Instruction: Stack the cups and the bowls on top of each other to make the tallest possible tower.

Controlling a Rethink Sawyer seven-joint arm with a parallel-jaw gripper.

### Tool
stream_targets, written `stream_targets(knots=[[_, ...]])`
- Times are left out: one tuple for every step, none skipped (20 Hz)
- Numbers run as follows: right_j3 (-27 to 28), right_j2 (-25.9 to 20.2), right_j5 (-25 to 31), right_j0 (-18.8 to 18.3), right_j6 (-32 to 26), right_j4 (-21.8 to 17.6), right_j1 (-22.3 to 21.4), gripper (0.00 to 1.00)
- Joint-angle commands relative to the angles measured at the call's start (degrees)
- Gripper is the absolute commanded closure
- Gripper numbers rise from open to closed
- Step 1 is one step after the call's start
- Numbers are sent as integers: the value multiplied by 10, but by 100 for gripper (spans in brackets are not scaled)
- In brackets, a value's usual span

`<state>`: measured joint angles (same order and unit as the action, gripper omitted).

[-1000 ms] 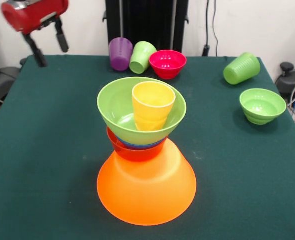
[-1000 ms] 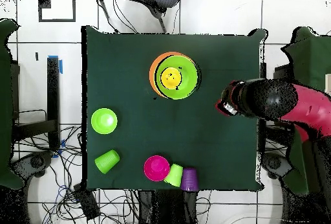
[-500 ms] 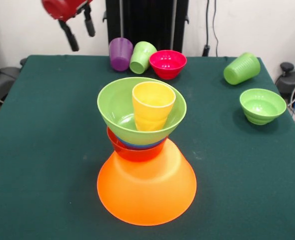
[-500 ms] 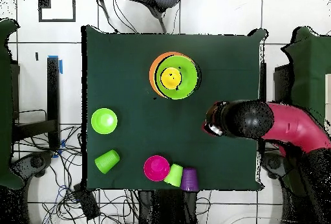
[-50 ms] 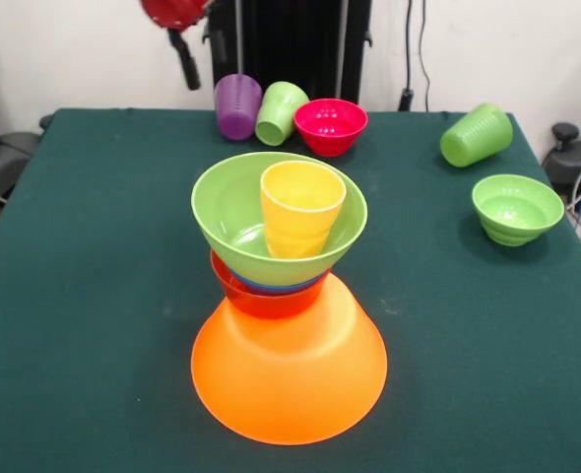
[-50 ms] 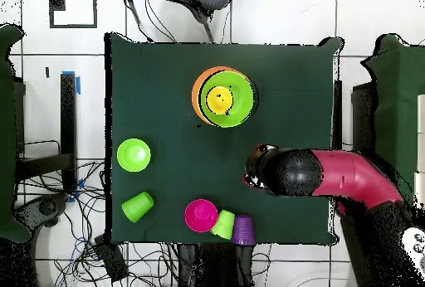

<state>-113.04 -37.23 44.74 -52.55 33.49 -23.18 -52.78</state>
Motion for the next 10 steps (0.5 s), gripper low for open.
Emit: stream_targets(knots=[[-94,7,-120,39,131,-15,14,0],[-96,11,-130,45,139,-12,17,0],[-96,18,-137,54,146,-11,20,0],[-96,24,-143,62,153,-10,23,0],[-96,31,-150,71,162,-9,25,0],[-101,36,-163,76,166,-6,25,0],[-106,39,-172,80,169,-6,24,0],[-111,46,-175,88,174,-6,18,0],[-117,49,-183,95,180,-4,13,0],[-121,54,-188,102,184,-4,9,0]])
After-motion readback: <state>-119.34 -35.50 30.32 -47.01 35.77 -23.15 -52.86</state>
